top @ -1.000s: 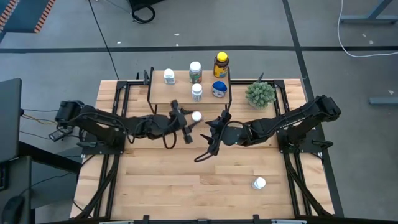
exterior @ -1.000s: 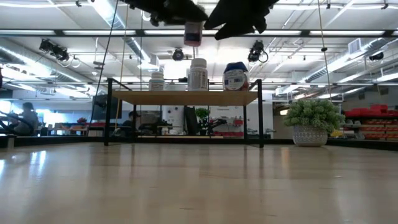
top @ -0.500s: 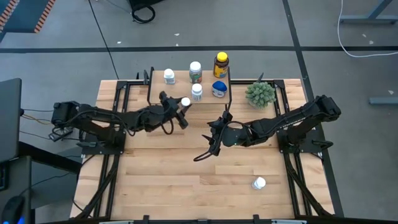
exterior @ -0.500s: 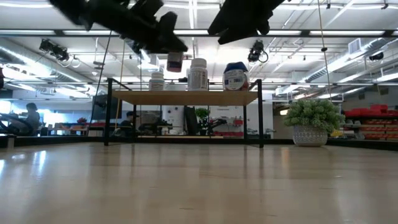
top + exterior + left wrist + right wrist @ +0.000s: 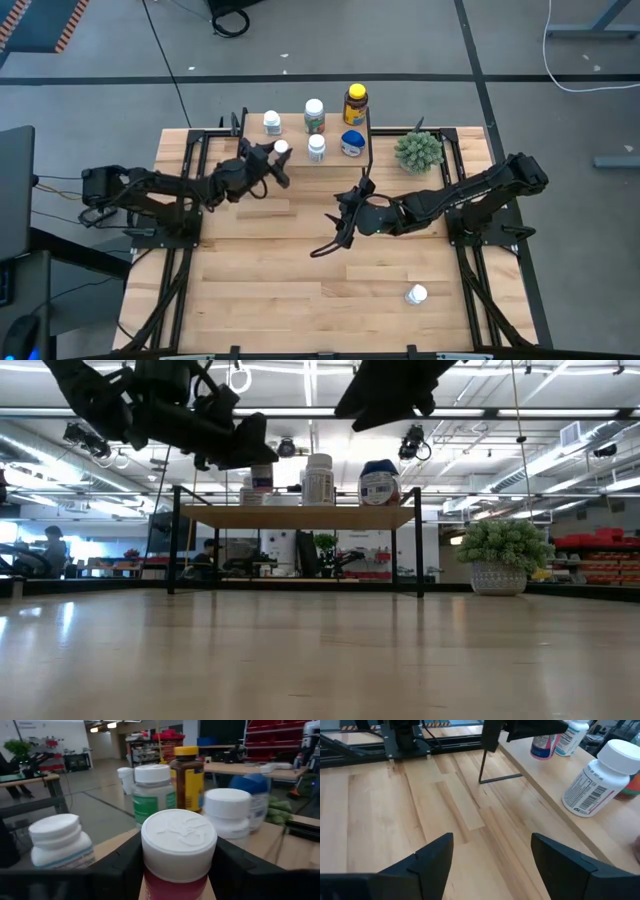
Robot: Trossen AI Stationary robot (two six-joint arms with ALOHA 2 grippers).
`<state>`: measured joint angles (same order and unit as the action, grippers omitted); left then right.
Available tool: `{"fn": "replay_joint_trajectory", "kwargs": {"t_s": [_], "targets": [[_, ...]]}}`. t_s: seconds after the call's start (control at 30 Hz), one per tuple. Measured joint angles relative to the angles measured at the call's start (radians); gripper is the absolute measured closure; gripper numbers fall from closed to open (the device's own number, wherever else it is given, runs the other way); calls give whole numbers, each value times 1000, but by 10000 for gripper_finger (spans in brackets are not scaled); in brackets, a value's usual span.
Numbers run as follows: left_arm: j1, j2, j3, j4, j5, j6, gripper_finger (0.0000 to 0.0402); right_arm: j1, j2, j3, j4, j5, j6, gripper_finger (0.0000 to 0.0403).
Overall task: Pick and place medicine bottles onto shelf by color
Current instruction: Put the pink pill bottle on the shelf
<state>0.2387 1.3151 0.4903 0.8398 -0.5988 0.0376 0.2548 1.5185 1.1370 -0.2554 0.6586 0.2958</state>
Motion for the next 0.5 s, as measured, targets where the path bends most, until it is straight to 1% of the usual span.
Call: {"fn": "replay_joint_trajectory", "kwargs": {"t_s": [0.1, 0.23, 0.37, 0.5], "targets": [[34, 0, 22, -38, 10, -23, 208, -5, 0, 0, 0, 1, 5, 128], [62, 7, 40, -77, 70, -79, 213, -5, 0, 0, 0, 3, 8, 128], [63, 18, 40, -84, 76, -87, 223, -5, 0, 0, 0, 3, 8, 128], [64, 45, 40, -85, 74, -109, 216, -5, 0, 0, 0, 3, 8, 128]]}}
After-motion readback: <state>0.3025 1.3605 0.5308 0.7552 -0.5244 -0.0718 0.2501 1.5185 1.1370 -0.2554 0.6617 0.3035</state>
